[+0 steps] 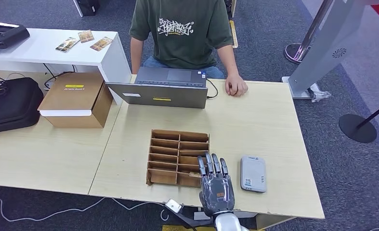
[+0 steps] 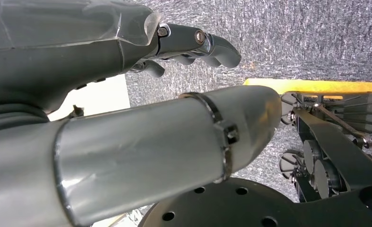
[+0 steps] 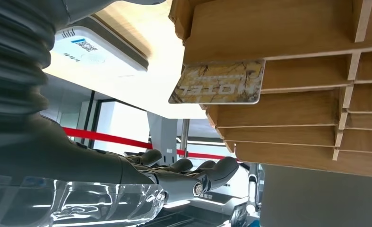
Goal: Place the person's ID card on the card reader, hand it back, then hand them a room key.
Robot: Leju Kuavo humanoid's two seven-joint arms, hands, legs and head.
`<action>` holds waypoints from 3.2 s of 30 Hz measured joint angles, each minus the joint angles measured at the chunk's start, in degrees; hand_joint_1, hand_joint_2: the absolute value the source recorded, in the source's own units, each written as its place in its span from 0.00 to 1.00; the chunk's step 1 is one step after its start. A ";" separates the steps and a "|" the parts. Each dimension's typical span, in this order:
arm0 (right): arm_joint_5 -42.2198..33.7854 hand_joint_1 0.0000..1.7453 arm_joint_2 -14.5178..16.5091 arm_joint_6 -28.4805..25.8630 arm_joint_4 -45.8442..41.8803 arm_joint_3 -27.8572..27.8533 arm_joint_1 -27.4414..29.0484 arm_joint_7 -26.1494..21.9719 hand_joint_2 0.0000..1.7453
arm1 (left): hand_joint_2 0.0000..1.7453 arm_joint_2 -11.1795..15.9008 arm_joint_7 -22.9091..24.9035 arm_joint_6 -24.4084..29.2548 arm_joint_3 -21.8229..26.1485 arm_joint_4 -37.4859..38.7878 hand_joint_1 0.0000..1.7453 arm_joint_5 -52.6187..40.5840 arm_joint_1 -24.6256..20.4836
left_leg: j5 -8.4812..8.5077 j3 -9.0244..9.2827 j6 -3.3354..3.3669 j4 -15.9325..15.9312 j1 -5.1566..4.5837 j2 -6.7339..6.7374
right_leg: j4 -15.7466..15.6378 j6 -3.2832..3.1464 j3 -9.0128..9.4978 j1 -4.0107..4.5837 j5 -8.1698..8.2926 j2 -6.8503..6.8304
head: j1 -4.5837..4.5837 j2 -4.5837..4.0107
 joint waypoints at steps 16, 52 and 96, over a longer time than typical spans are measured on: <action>0.00 0.00 1.27 -0.68 2.73 0.00 -1.32 -1.07 1.00 | 0.00 0.21 0.20 -0.15 0.00 0.00 0.00 0.00 -0.03 | 0.00 0.00 0.00 0.00 0.00 0.00 | 0.00 0.00 0.00 0.00 0.00 0.00 | 0.00 -0.01; 0.00 0.00 1.40 -0.40 3.39 0.94 -3.75 0.53 1.00 | 0.00 0.47 0.41 -0.16 0.07 0.00 0.00 0.00 -0.03 | 0.00 0.01 0.00 0.00 0.00 0.00 | 0.00 0.00 0.00 0.00 0.00 0.00 | 0.00 0.00; 0.00 0.00 1.86 1.44 3.38 -1.97 -1.04 -4.12 1.00 | 0.00 0.54 0.77 -0.15 0.07 -0.01 0.00 0.00 -0.03 | 0.00 0.01 0.00 0.00 0.00 0.00 | 0.00 0.00 0.00 0.00 0.00 0.00 | 0.00 0.00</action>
